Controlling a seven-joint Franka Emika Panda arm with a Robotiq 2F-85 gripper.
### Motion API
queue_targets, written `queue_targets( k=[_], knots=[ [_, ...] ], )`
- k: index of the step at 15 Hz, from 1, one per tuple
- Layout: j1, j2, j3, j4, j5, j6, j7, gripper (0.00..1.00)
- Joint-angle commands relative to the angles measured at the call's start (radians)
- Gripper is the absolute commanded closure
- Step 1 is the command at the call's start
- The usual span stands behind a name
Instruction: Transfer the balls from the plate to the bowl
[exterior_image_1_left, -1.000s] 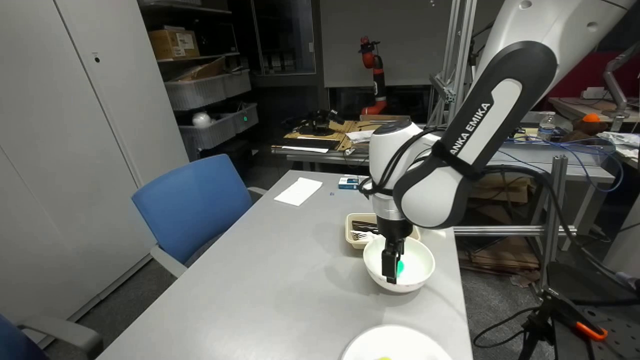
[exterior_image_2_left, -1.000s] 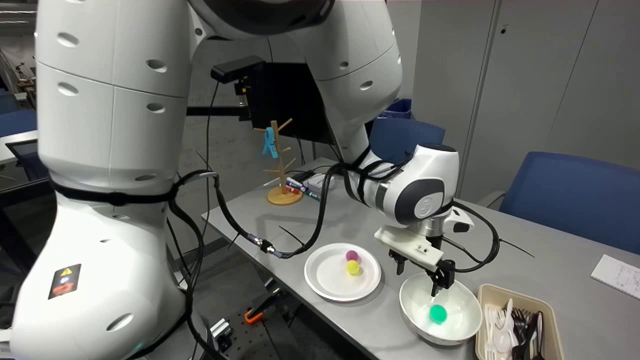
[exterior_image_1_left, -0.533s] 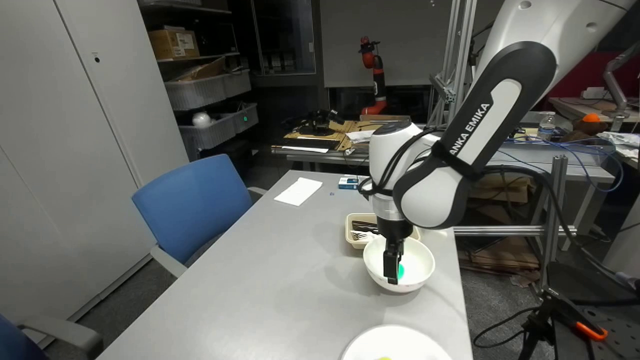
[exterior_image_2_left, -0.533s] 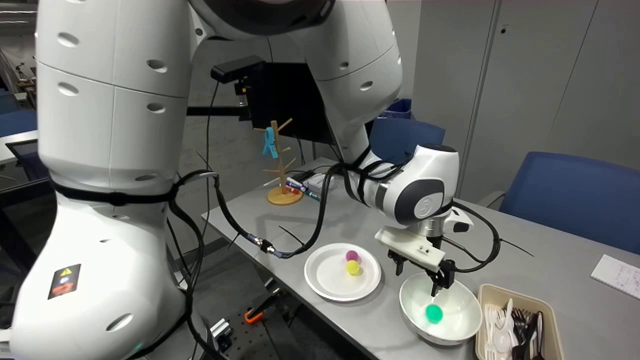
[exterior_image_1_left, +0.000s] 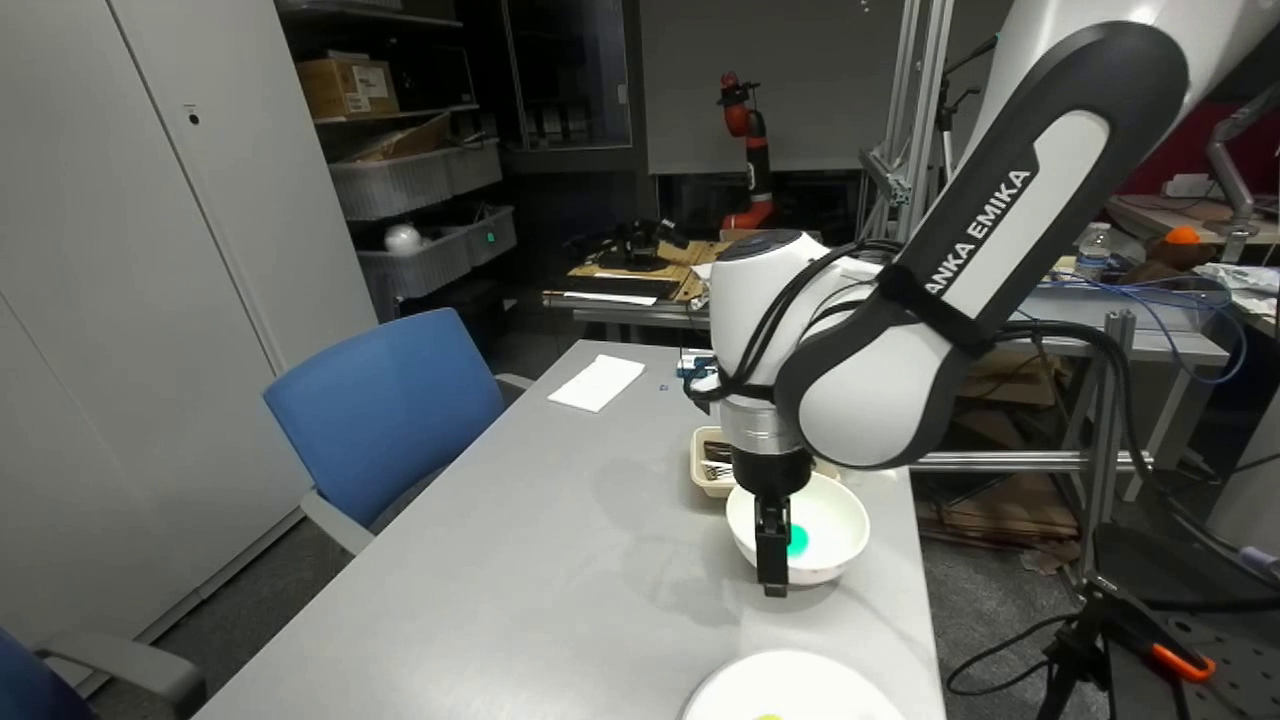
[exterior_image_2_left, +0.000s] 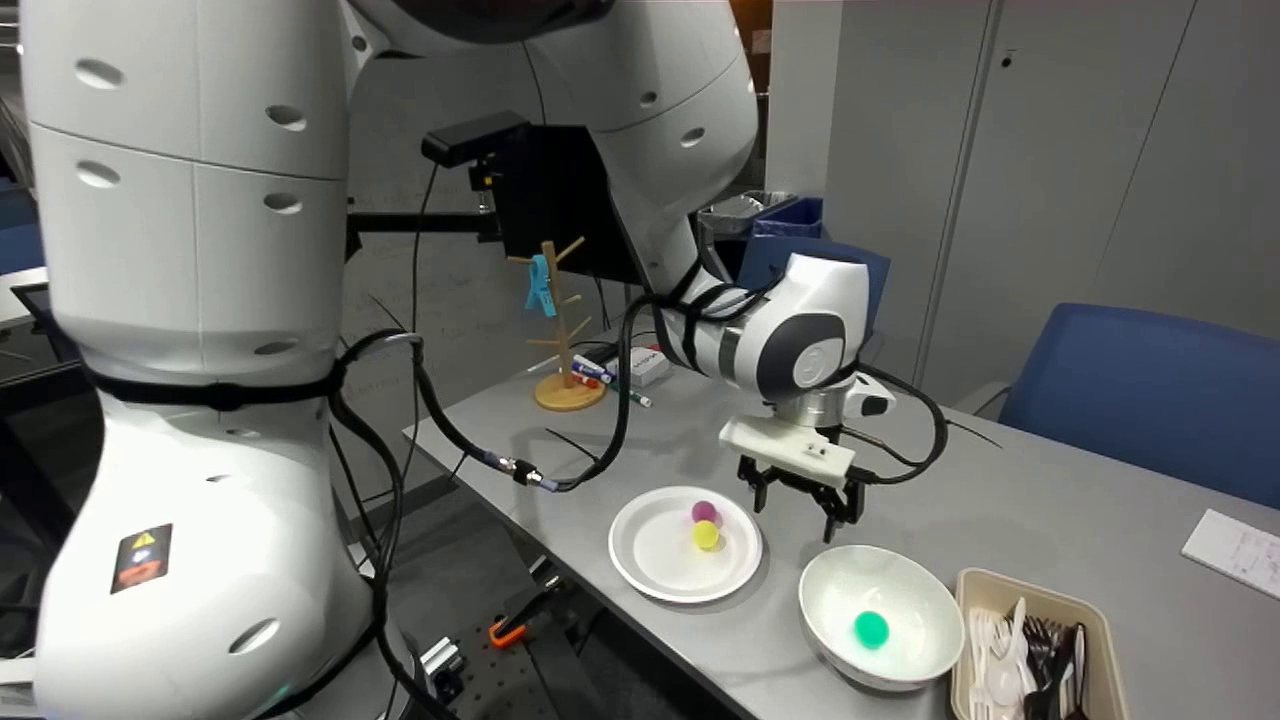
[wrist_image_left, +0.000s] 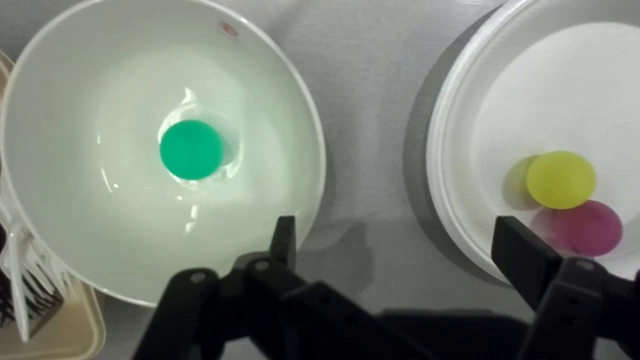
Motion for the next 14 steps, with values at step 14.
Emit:
queue_targets(
  k=[14],
  knots=[
    [0.126, 0.111, 0.0, 0.028, -0.128, -0.005, 0.043, 0.0]
  ],
)
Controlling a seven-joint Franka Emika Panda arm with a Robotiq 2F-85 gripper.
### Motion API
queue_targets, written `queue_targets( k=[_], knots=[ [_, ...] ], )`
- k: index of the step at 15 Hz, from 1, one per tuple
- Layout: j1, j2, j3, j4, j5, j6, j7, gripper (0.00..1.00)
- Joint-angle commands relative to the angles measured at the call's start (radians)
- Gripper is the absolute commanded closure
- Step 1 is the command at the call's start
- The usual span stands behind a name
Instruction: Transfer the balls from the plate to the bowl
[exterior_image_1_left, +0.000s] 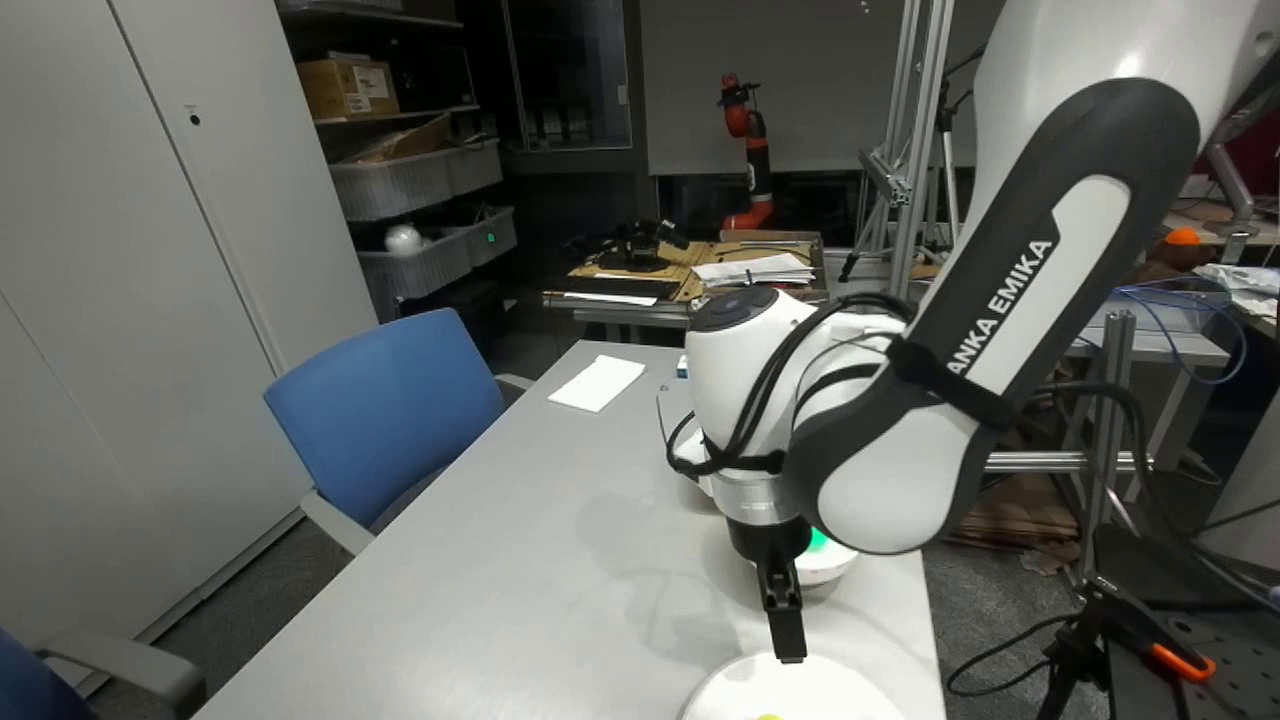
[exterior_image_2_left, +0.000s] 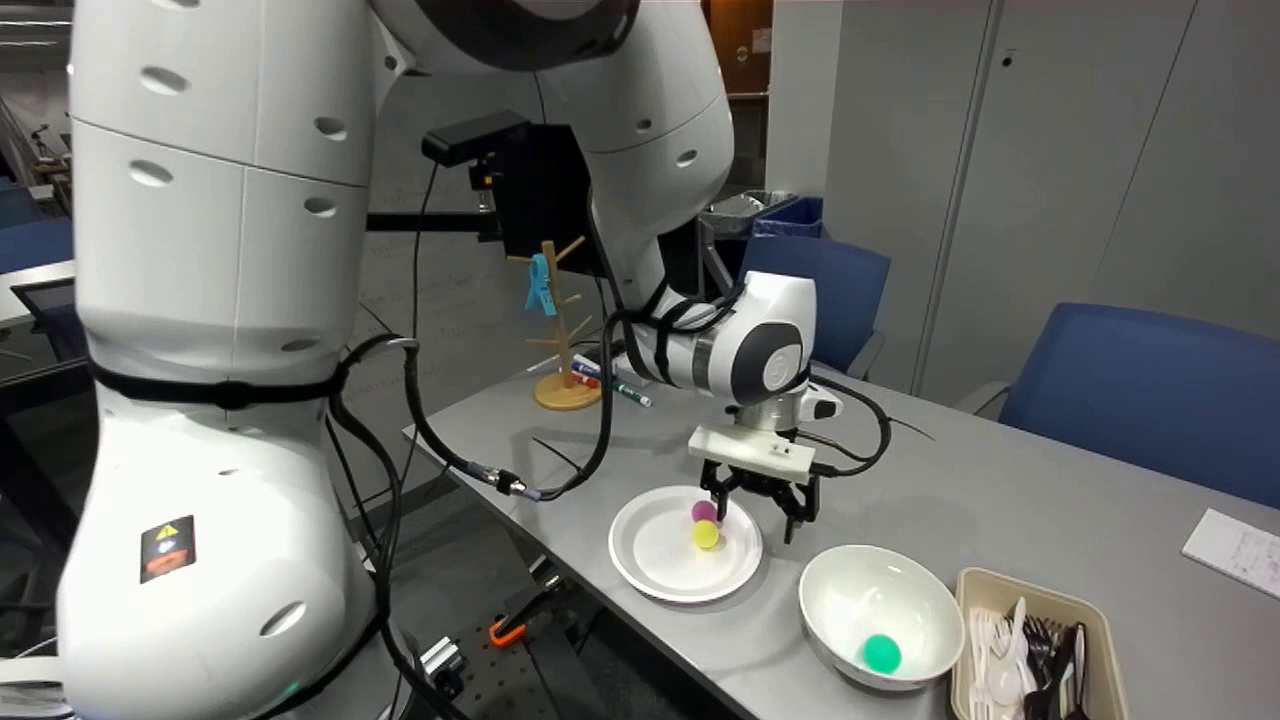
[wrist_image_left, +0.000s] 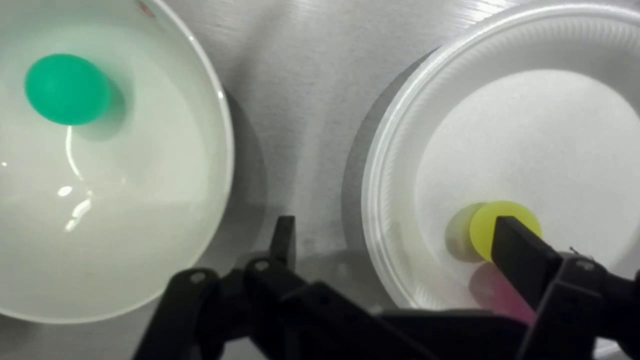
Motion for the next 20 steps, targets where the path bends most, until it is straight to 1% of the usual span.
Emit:
queue_targets(
  k=[1, 5, 12, 20],
  knots=[
    [0.051, 0.062, -0.008, 0.036, -0.061, 0.005, 0.03, 0.0],
    [0.074, 0.104, -0.007, 0.063, -0.099, 0.01, 0.019, 0.0],
    [0.084, 0.165, 0.017, 0.097, -0.09, 0.008, 0.001, 0.0],
    [0.1, 0.189, 0.034, 0.123, -0.088, -0.003, -0.002, 0.01]
  ],
)
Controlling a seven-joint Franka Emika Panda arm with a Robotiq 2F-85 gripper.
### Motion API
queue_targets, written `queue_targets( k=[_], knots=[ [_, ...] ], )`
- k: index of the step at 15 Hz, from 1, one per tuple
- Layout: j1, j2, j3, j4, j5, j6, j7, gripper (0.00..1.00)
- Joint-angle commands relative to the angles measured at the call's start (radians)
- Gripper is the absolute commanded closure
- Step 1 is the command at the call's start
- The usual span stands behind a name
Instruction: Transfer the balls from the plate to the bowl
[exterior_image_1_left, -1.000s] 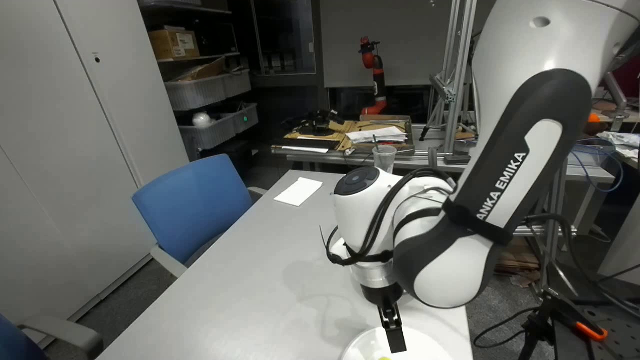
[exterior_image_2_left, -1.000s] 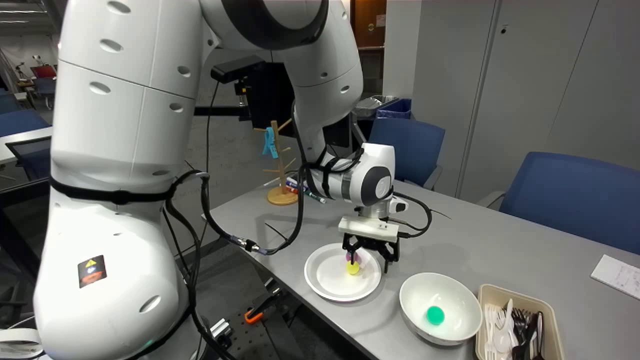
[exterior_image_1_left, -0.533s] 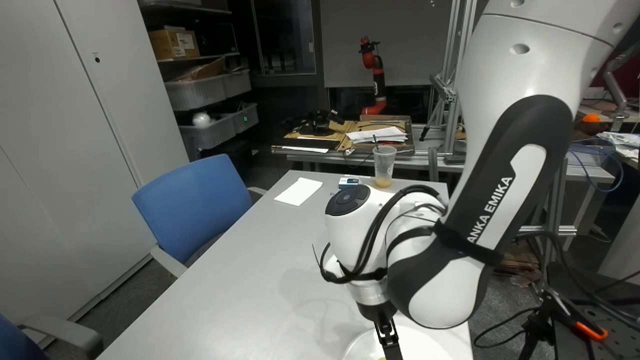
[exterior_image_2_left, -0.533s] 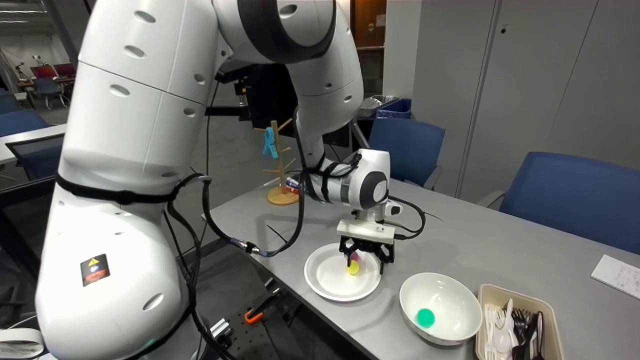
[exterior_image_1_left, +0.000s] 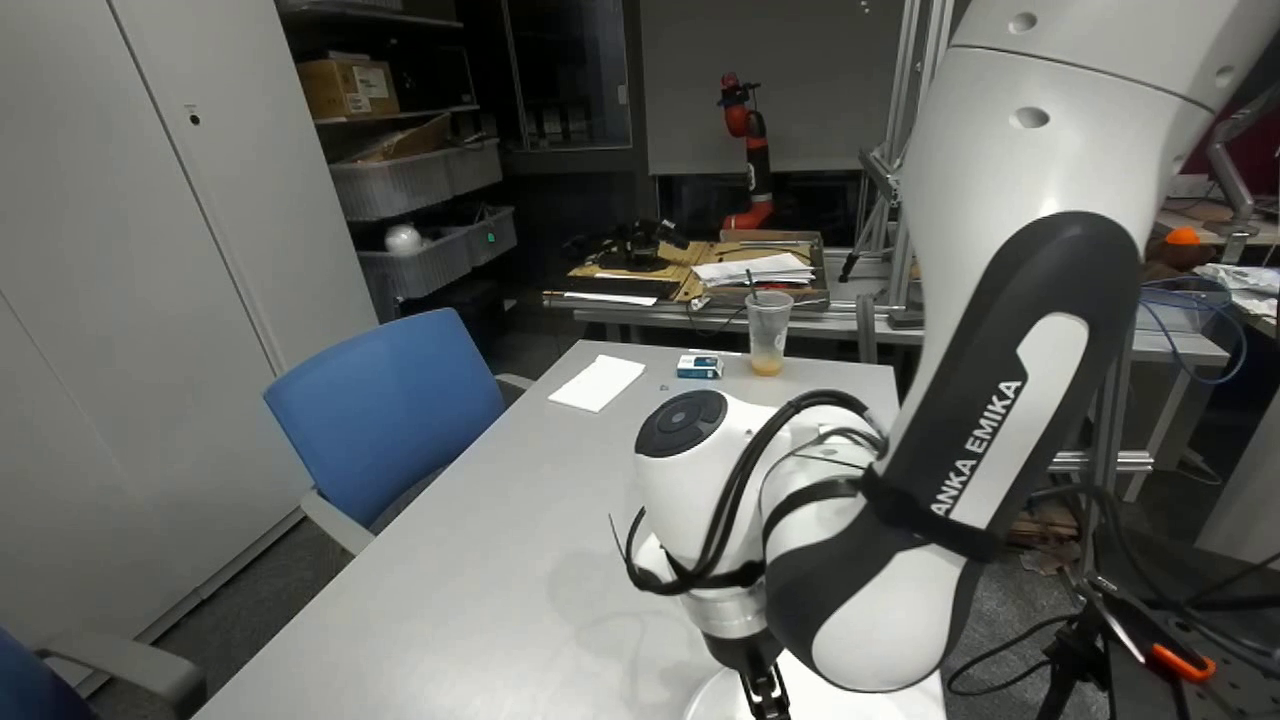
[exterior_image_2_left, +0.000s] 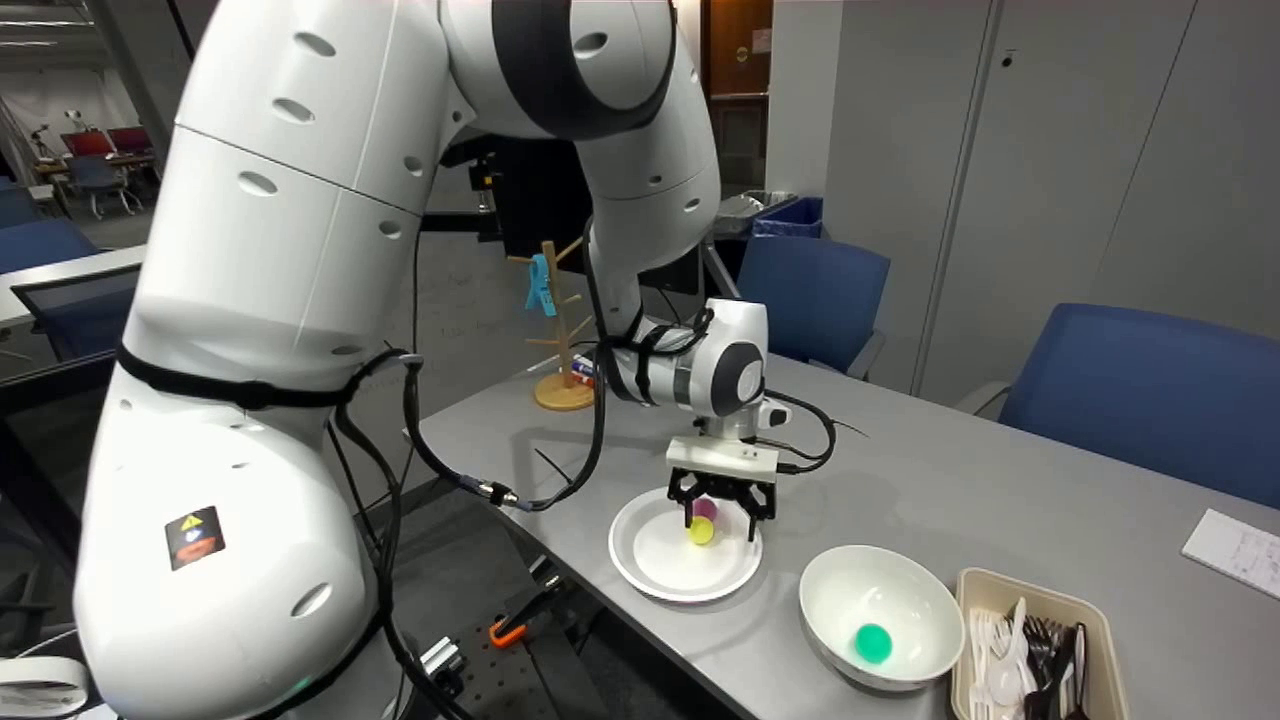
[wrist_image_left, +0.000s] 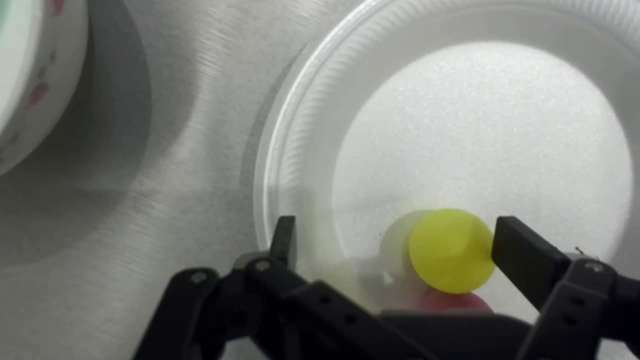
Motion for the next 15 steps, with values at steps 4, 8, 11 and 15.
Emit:
queue_targets(
  k=[4, 8, 11, 15],
  knots=[
    [0.011, 0.04, 0.008, 0.038, -0.006, -0.009, -0.01, 0.02],
    [0.012, 0.058, 0.007, 0.048, -0.007, -0.01, -0.011, 0.3],
    [0.011, 0.063, 0.003, 0.049, -0.009, -0.007, -0.011, 0.55],
    [0.007, 0.053, -0.004, 0.04, -0.011, -0.002, -0.007, 0.83]
  ],
)
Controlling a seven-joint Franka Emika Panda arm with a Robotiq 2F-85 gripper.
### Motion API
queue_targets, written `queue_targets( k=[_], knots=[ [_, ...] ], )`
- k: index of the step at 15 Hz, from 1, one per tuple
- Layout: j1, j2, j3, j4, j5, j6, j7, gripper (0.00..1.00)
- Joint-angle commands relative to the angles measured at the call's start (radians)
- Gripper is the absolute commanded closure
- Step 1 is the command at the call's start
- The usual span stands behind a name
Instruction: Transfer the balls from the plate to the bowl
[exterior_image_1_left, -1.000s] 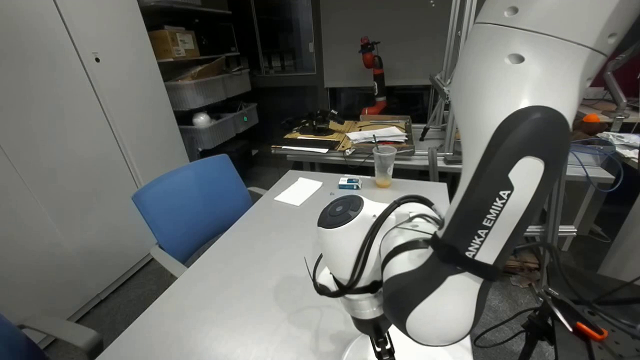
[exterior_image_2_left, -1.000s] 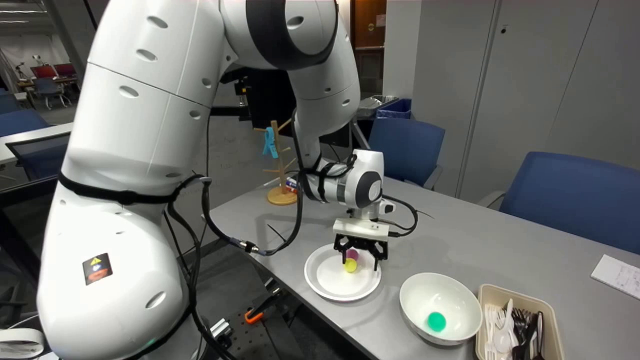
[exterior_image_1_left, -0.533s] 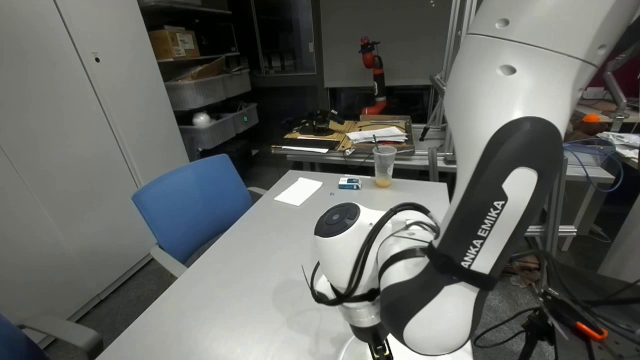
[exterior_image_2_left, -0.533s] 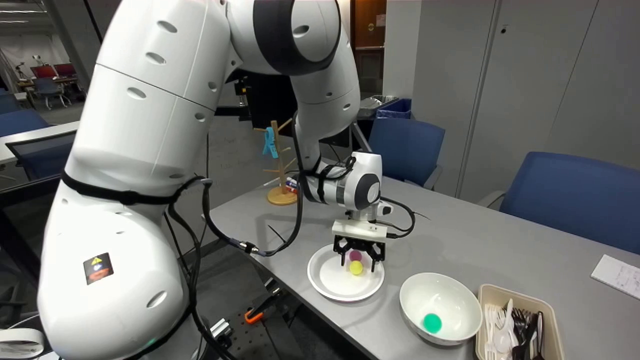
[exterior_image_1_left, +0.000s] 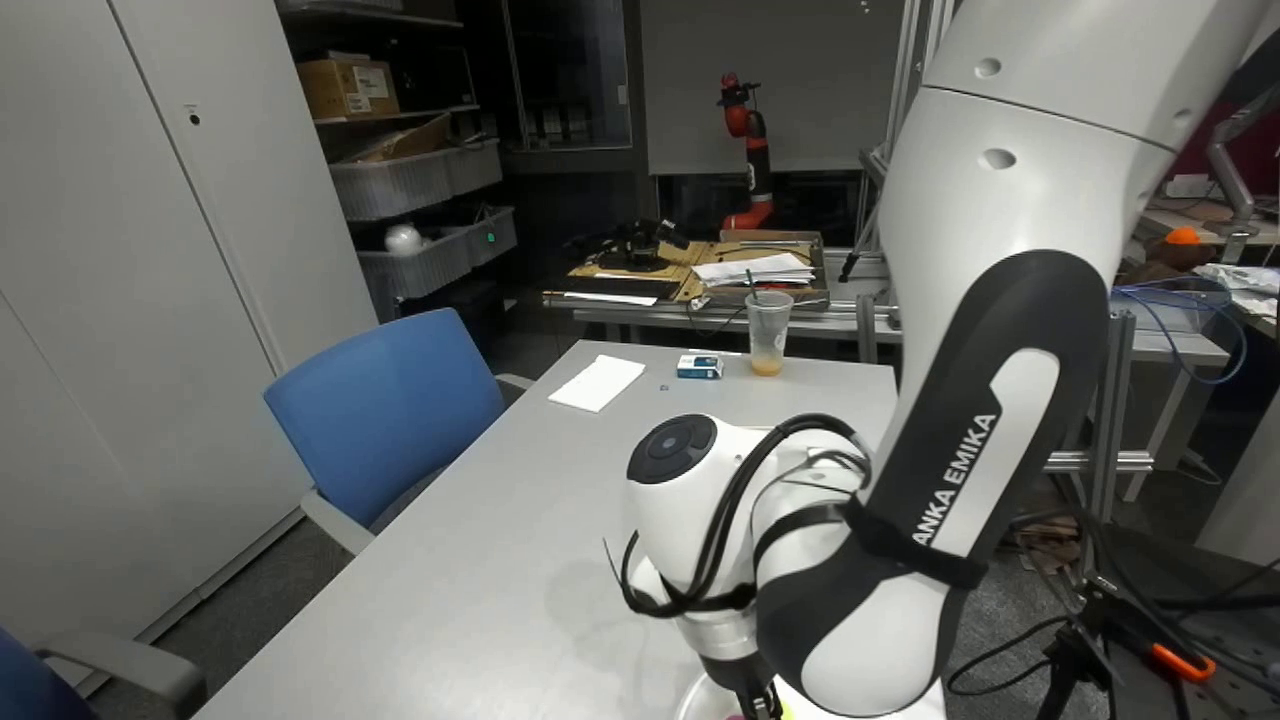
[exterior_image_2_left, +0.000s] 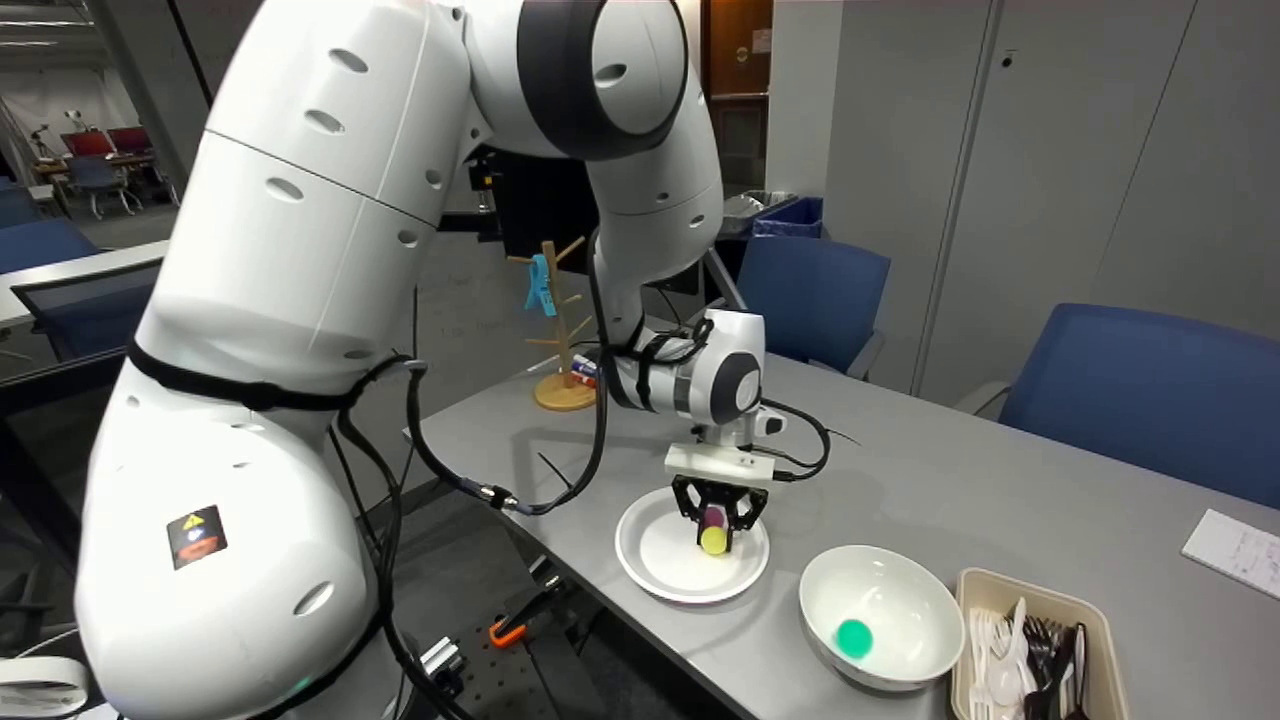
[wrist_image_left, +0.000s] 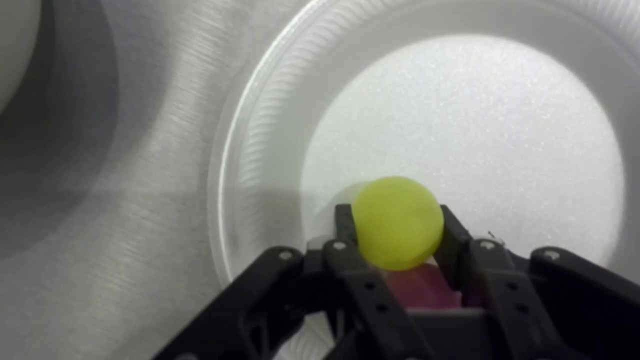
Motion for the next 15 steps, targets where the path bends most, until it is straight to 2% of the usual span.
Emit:
queue_targets(
  k=[1, 5, 8, 11, 15],
  knots=[
    [-0.001, -0.011, -0.011, -0.001, -0.01, -0.009, -0.004, 0.84],
    [0.012, -0.09, -0.039, -0.054, -0.051, -0.082, -0.01, 0.85],
    [0.014, -0.167, -0.069, -0.097, -0.127, -0.15, -0.003, 0.85],
    [-0.017, -0.236, -0.093, -0.124, -0.166, -0.156, 0.003, 0.85],
    [-0.083, -0.287, -0.124, -0.126, -0.142, -0.123, -0.007, 0.85]
  ],
)
